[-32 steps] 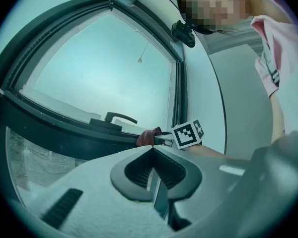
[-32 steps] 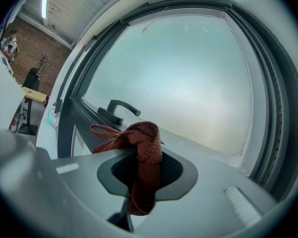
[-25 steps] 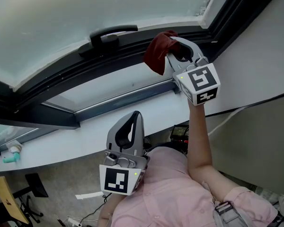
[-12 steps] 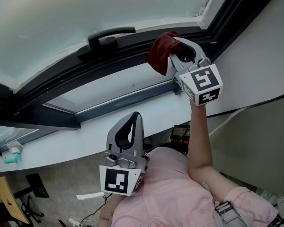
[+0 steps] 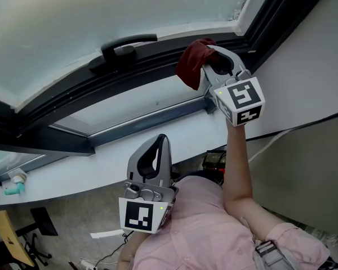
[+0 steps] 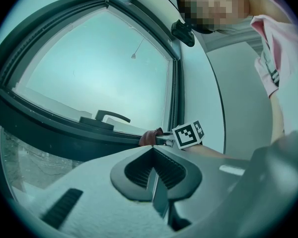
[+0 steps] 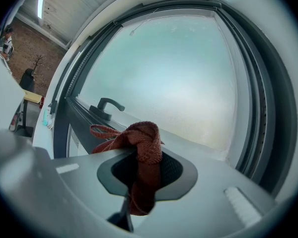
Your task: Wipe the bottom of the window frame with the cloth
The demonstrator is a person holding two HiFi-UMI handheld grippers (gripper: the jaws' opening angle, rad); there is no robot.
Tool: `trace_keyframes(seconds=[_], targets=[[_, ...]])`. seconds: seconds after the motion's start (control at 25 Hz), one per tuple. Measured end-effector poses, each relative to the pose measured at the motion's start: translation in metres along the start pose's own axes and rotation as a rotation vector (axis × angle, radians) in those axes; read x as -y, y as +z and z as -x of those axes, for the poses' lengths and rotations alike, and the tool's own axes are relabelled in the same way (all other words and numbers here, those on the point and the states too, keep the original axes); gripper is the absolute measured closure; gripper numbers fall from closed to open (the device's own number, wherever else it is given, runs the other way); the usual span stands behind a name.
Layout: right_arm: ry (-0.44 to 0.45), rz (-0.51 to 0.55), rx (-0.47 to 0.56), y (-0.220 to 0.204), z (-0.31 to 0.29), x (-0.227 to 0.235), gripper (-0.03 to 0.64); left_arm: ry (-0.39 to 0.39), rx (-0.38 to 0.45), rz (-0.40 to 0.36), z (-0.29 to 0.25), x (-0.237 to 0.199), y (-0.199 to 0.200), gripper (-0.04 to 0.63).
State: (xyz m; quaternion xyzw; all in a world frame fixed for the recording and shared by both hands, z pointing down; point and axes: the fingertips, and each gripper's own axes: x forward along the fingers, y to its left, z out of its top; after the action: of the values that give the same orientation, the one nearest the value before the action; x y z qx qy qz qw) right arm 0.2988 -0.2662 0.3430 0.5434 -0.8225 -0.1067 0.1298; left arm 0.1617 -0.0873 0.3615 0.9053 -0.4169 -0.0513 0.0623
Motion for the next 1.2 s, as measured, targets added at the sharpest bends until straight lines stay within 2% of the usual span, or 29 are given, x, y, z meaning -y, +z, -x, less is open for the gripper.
trace_keyframes(seconds=[0.24,0.44,0.6,1.2], targets=[[0.003,0.001,-0.001,-0.003,0.001,0.005,0.554,0.01,0.016,0.024,-0.005,0.004,0.0,0.601],[0.009,-0.003,0.01,-0.004,0.001,0.011,0.554,0.013,0.008,0.005,-0.008,0.008,-0.004,0.601],[0.008,-0.012,0.008,-0.006,0.005,0.013,0.552,0.038,0.053,0.048,-0.012,0.01,0.007,0.601],[-0.013,-0.012,-0.007,-0.012,0.01,0.027,0.551,0.064,0.09,0.02,-0.011,0.009,0.014,0.601]])
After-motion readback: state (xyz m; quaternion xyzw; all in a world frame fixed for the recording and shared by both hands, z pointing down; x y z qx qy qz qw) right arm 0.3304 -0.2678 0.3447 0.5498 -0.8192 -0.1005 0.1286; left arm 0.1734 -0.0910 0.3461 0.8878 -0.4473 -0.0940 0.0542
